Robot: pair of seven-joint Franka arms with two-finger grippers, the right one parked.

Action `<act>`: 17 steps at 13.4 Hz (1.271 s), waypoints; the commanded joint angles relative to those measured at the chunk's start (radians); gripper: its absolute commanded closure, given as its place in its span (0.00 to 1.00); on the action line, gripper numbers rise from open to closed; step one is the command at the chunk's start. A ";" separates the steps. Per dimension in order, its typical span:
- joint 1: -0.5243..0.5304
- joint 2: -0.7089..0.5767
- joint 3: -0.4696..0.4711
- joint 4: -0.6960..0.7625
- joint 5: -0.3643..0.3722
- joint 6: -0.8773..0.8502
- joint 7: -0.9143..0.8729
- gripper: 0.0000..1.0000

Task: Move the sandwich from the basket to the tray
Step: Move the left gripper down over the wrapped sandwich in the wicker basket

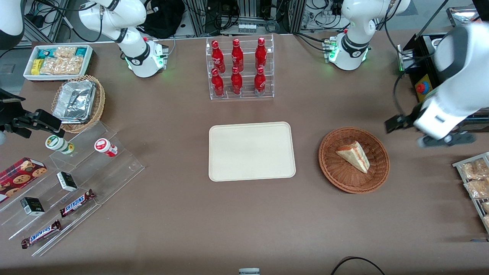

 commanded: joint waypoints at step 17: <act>0.002 0.102 -0.062 -0.404 -0.010 0.594 -0.882 0.00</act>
